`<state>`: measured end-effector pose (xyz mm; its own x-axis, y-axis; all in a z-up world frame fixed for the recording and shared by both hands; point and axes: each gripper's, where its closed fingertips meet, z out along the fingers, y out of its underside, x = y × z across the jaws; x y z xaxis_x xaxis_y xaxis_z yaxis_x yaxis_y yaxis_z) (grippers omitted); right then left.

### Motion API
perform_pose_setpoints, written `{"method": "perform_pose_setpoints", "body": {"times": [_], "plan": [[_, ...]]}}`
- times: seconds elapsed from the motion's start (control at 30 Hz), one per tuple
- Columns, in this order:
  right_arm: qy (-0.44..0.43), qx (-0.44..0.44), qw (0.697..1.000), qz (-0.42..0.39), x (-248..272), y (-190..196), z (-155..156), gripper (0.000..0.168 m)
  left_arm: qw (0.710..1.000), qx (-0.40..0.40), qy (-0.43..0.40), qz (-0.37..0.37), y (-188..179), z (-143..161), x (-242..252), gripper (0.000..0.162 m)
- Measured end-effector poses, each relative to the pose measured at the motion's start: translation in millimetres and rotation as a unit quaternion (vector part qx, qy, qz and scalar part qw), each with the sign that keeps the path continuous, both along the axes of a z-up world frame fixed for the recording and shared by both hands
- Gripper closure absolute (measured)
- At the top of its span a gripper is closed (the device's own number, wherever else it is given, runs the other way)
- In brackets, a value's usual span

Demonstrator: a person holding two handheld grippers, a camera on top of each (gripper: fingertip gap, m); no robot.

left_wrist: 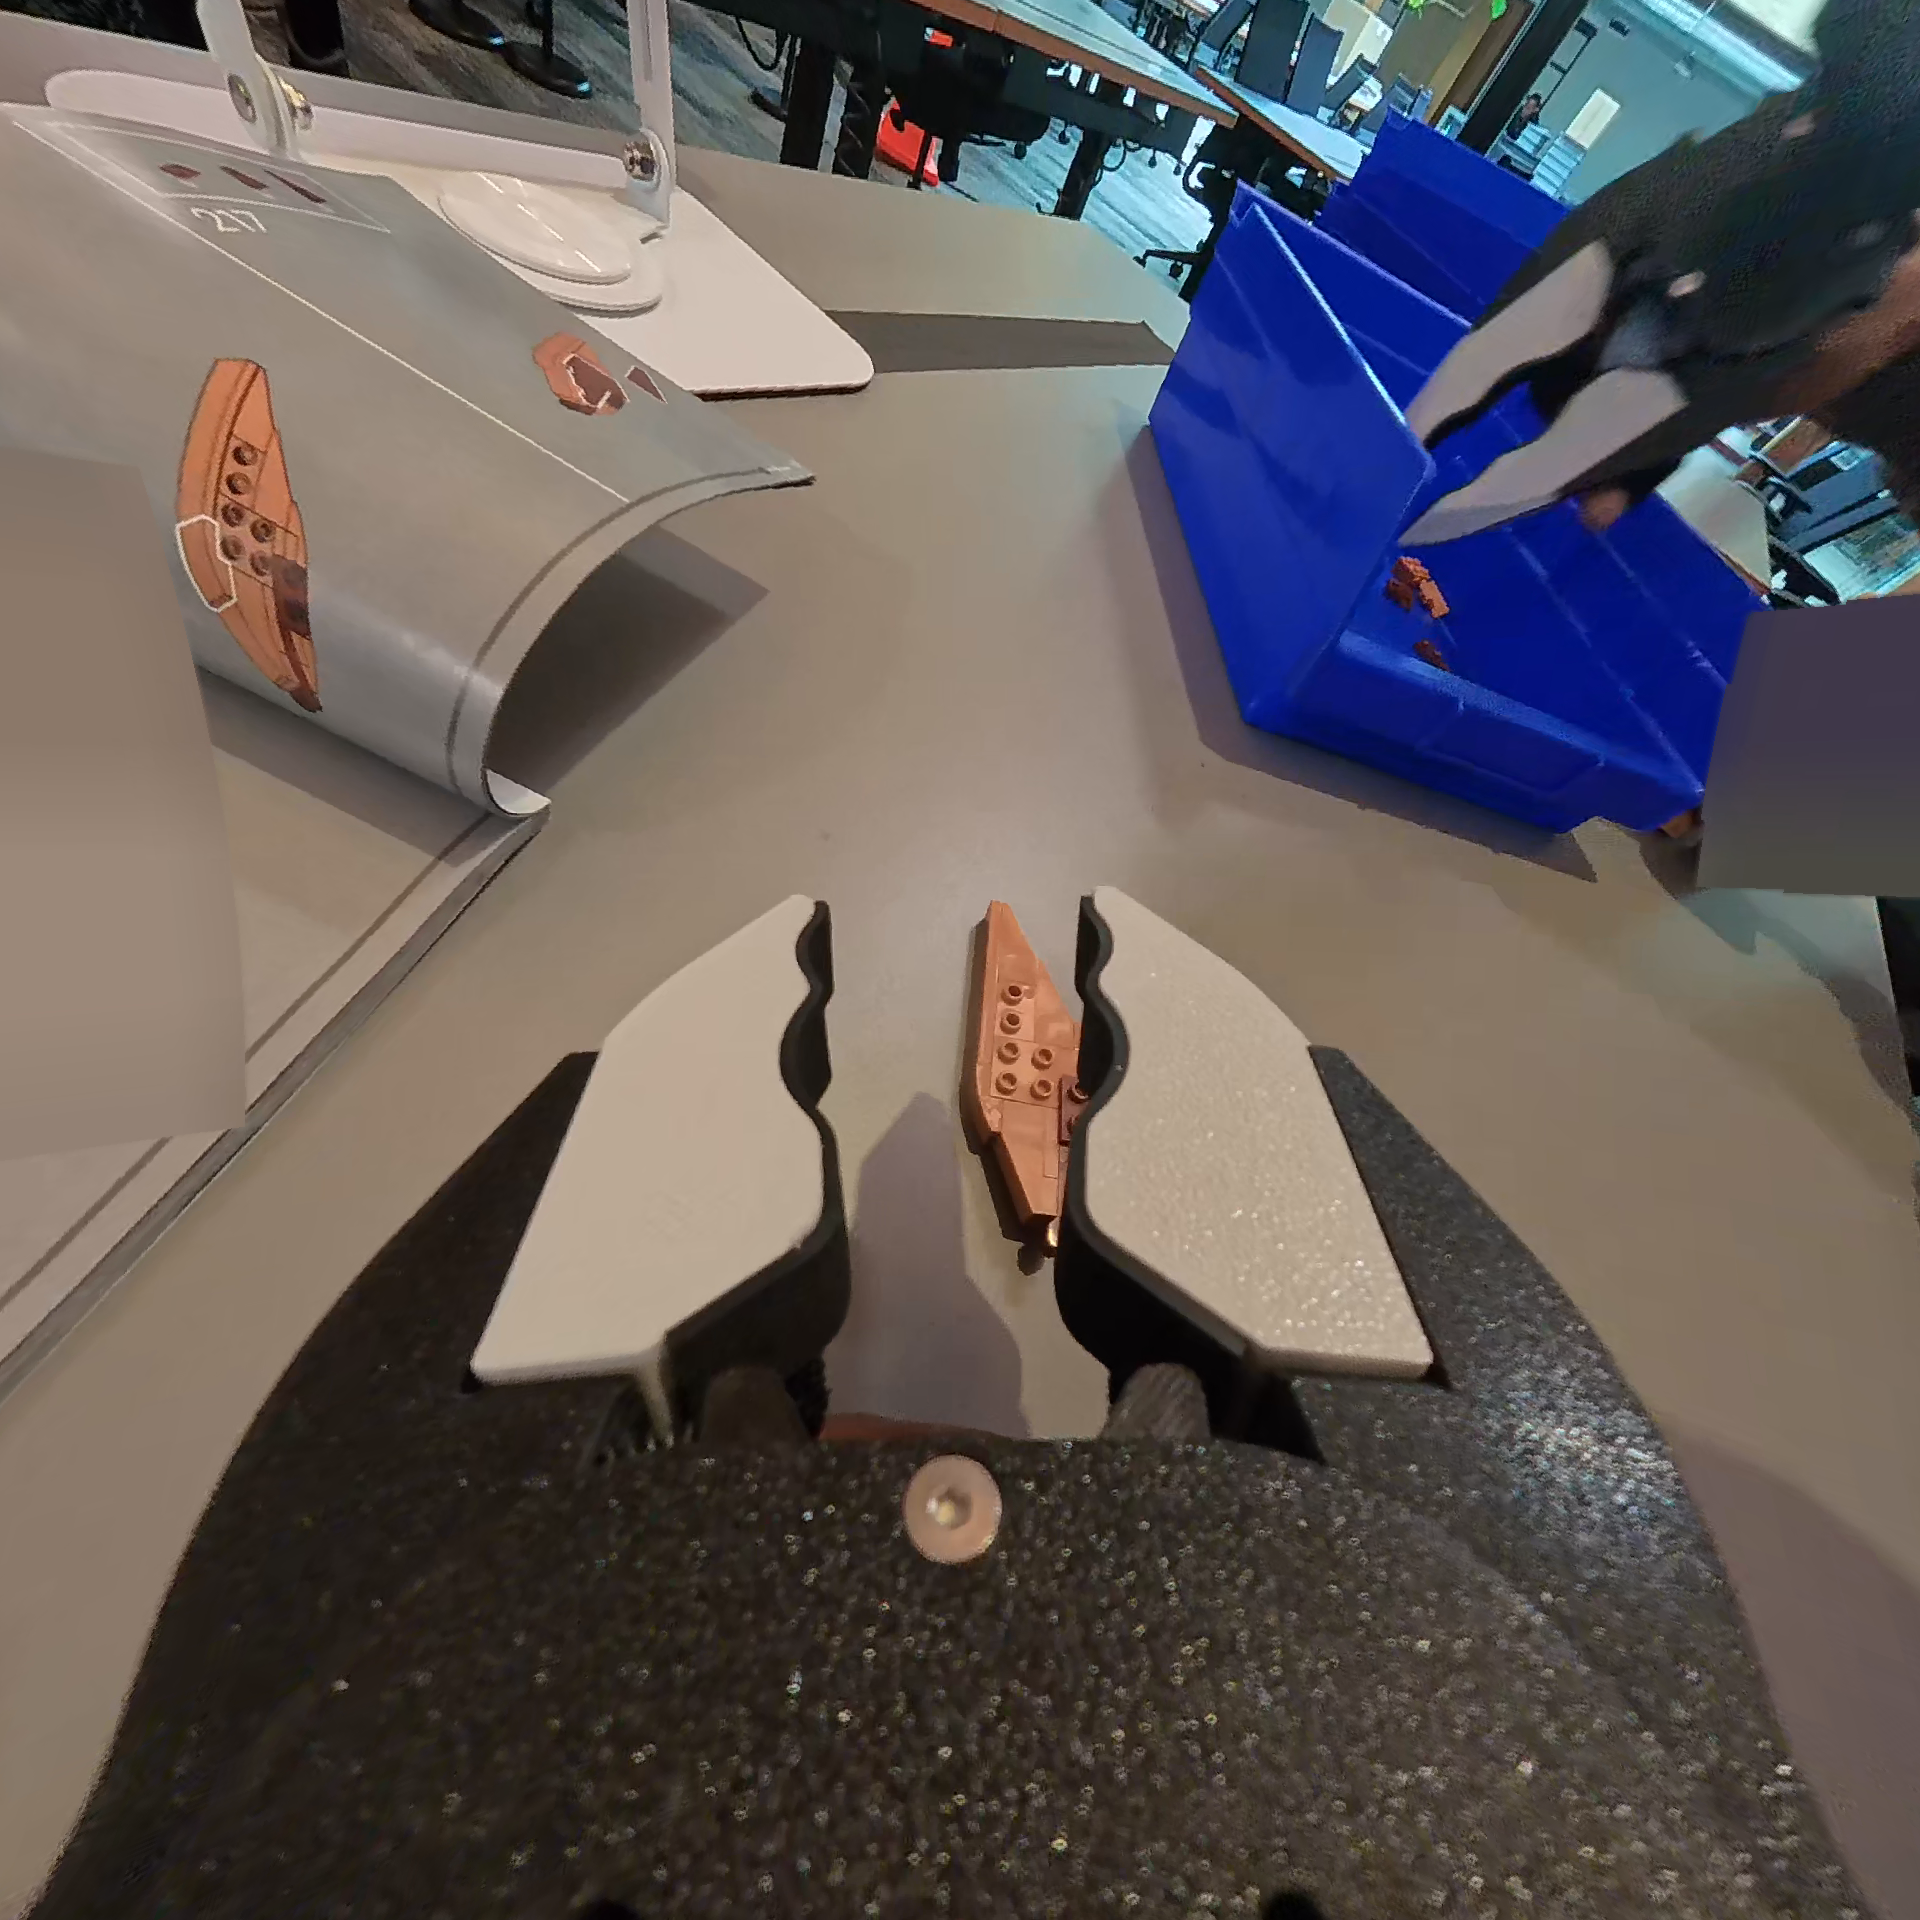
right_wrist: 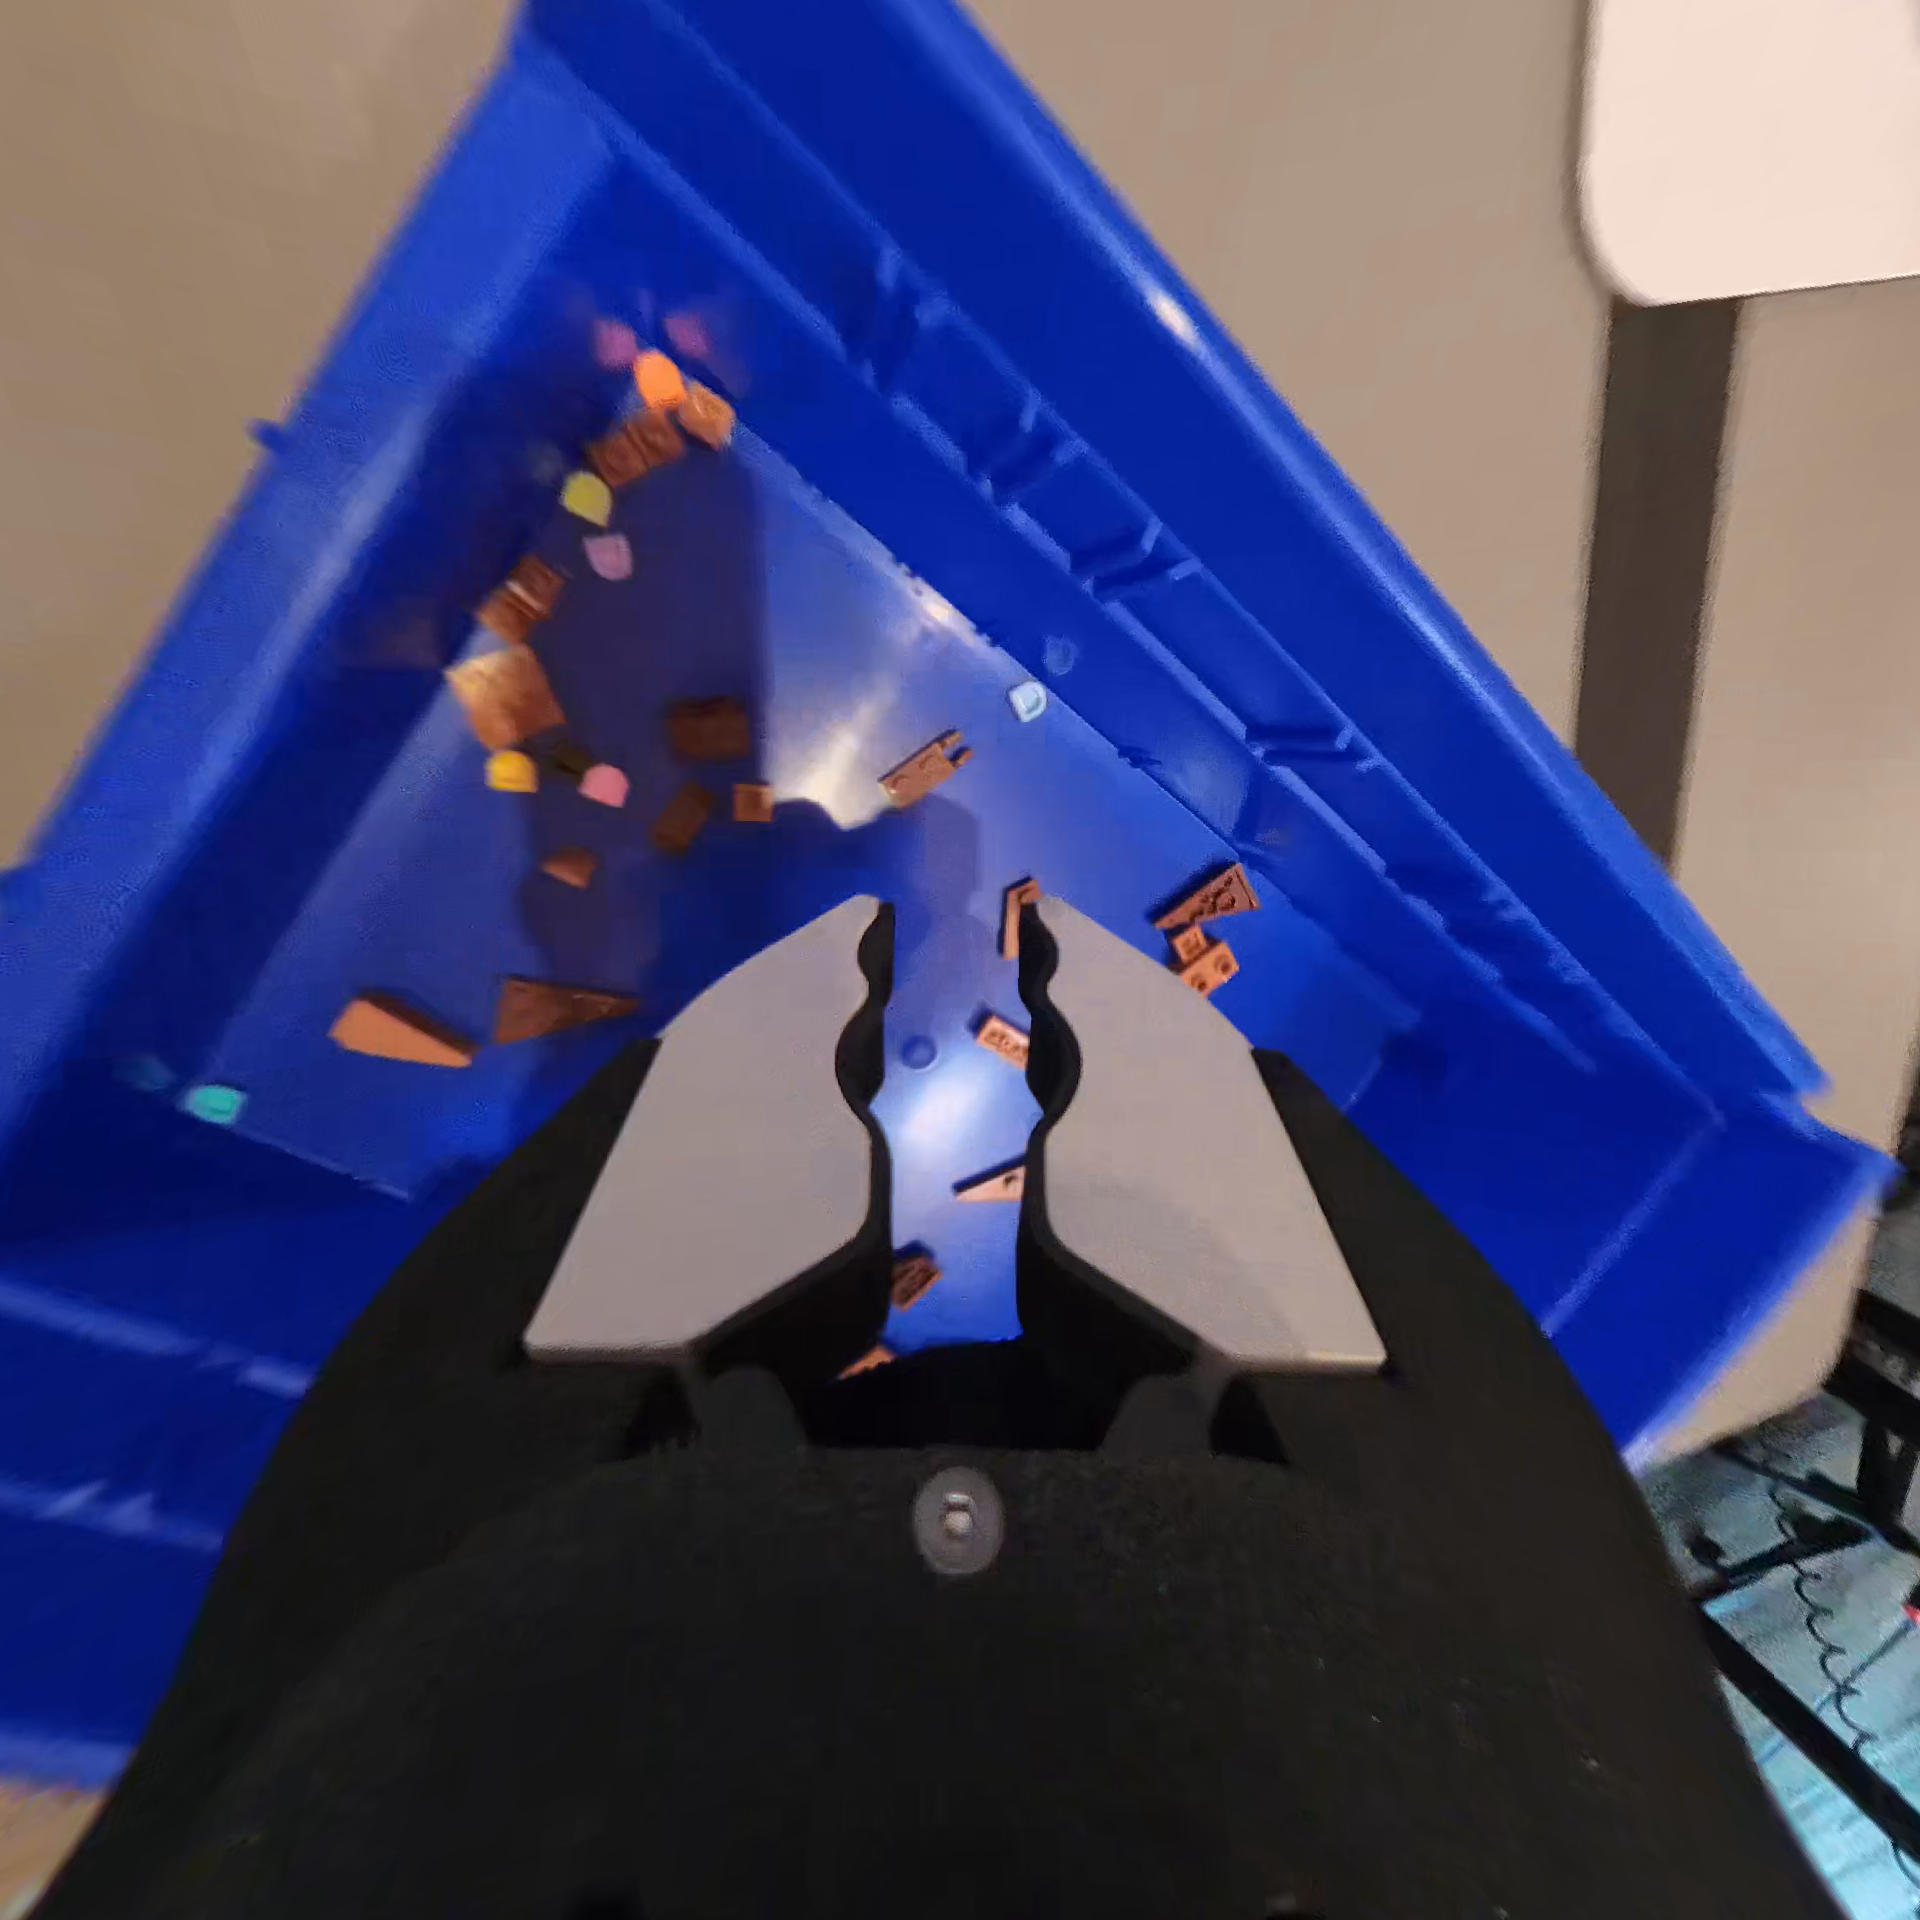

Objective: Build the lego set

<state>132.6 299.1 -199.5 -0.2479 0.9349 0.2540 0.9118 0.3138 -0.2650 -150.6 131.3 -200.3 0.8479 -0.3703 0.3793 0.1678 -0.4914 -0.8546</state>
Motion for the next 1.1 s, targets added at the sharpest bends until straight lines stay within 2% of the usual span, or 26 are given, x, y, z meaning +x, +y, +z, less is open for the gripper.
{"method": "perform_pose_setpoints", "body": {"times": [0.1, 0.4, 0.5, 0.7, 0.8, 0.93, 1.0, 1.1], "plan": [[-0.035, -0.039, 0.999, 0.016, -1, 13, -24, 0.145, 1.000, 0.004, -0.004, 0.001, 0, 1, -1, 0.117], [-0.061, -0.067, 0.996, 0.005, 8, 34, -50, 0.145, 1.000, 0.004, -0.007, -0.011, -2, 2, 2, 0.117], [-0.058, -0.100, 0.993, -0.016, 6, 31, -51, 0.156, 1.000, 0.005, -0.007, -0.010, -2, 2, 2, 0.117], [-0.091, -0.064, 0.993, -0.023, 13, 21, -41, 0.157, 1.000, 0.010, -0.002, -0.006, -2, 3, 2, 0.117], [-0.025, -0.047, 0.998, -0.044, -7, -6, 2, 0.157, 1.000, 0.010, 0.006, -0.005, -3, 2, 2, 0.117], [0.079, -0.034, 0.996, -0.032, -49, -81, 61, 0.157, 1.000, 0.004, 0.014, -0.005, -4, 0, 3, 0.118], [0.108, -0.036, 0.993, -0.027, -68, -124, 70, 0.157, 1.000, 0.000, 0.016, -0.005, -4, -1, 3, 0.118], [0.142, -0.048, 0.988, -0.021, -93, -180, 57, 0.157, 1.000, -0.004, 0.016, -0.006, -5, -1, 4, 0.118]]}}
